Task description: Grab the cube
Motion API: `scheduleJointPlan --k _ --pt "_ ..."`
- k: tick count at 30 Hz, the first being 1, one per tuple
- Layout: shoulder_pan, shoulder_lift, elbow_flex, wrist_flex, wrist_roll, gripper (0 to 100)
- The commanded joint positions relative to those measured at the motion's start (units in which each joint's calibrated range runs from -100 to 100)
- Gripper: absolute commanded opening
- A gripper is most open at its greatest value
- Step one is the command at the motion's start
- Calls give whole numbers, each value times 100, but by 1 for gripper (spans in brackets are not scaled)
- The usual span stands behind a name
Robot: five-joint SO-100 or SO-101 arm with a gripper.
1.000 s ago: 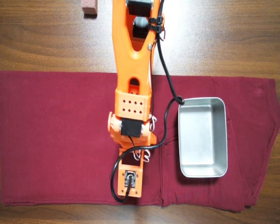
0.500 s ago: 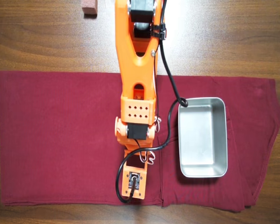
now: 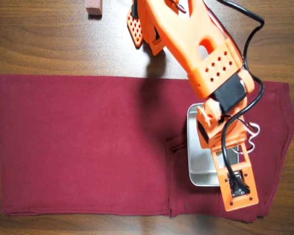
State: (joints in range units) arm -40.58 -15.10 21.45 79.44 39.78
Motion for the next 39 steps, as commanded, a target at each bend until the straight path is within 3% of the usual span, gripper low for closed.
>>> scheduleJointPlan --k 1,5,11,12,13,14,15,19,23,27,32,35,39 --pt "66 174 -202 -157 39 6" --pt "171 210 -257 129 186 27" --pt "334 219 -357 360 230 35" --pt "353 183 -357 341 230 34" --pt "373 157 -366 277 288 27" --pt "488 112 -348 -28 298 4" --pt "737 6 -293 -489 249 0" --pt "2033 -1557 1883 -3089 889 0" --pt "3232 -3474 4186 -3707 1250 0" --pt "3904 -5676 6007 -2416 1319 0" --pt "4202 -7291 7381 -1033 1260 0" --pt "4298 -7806 7845 -479 1275 0" --pt "4154 -8277 7855 1346 1187 0"
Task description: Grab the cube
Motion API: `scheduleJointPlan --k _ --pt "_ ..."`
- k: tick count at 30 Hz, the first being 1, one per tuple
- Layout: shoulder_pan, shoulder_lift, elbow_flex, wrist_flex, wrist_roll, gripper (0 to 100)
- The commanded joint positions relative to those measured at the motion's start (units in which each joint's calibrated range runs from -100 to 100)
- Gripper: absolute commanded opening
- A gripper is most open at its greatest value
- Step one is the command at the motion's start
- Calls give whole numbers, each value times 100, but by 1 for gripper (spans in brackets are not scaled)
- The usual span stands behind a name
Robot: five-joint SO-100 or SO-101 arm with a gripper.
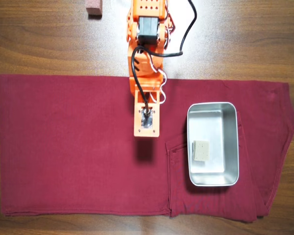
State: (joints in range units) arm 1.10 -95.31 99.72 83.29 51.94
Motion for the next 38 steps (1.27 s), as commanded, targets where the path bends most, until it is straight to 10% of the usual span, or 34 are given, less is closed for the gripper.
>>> scheduleJointPlan --k 1,38 --pt "25 -309 28 1395 -49 0" --pt "-33 -309 28 1671 -405 0"
